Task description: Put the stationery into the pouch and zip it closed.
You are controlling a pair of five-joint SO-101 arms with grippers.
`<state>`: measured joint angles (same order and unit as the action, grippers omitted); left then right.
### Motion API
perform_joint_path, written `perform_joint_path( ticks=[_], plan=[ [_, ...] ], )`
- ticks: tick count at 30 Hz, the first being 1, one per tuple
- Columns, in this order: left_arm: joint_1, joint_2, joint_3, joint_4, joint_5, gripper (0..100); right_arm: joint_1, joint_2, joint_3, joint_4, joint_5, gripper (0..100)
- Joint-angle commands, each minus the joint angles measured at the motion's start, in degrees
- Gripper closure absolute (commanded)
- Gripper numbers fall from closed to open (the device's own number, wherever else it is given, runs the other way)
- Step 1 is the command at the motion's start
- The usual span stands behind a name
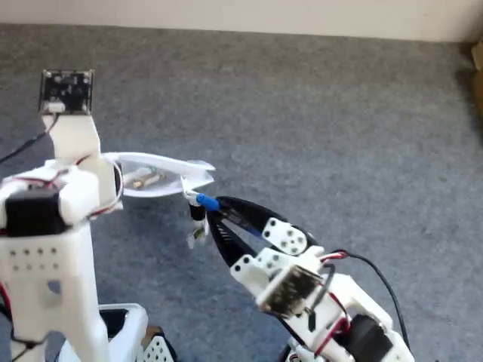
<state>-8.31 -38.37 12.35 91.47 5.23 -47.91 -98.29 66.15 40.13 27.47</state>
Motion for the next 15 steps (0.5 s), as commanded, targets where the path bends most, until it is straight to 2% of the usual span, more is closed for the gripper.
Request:
perform_joint_path(
  ticks=[1,15],
  plan=[
    [1.5,5.8,-3.5,0.4,-0.3,99,0.6,-1.2,-1.0,-1.5,-0.5,99.5],
    [1.5,6.2,-2.2,0.1,-0.3,99,0.3,-1.0,-2.1,-23.6,-0.4,99.5]
  ],
)
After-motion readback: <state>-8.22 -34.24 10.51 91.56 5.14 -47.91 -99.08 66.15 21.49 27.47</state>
